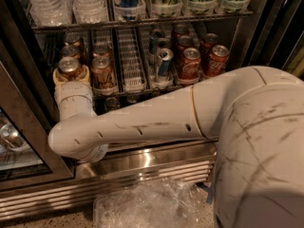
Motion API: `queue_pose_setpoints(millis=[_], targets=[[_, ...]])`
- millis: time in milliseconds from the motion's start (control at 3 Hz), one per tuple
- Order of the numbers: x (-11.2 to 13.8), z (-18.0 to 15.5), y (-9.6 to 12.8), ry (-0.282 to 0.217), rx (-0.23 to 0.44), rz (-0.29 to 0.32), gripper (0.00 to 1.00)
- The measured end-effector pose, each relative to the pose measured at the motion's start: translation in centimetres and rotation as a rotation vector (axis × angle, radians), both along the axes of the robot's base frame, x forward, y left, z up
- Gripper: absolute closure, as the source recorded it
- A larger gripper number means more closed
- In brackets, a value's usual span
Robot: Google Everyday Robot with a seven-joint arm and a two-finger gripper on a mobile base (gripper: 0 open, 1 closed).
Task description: Pick orange can from middle shelf of fridge
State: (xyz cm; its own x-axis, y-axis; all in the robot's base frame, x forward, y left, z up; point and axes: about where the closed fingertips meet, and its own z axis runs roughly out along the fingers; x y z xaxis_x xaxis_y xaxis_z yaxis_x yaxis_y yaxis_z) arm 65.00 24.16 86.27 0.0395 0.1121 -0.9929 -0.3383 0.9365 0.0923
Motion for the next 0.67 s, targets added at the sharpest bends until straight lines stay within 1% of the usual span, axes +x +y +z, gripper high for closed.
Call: queue_pose_setpoints(millis=[333,667], targets=[[-0.7,0.8,-0.1,-0.003,0.013,0.030,1.00],[-1.2,2.1,0.0,-0.009,0.007,0.041,1.00]])
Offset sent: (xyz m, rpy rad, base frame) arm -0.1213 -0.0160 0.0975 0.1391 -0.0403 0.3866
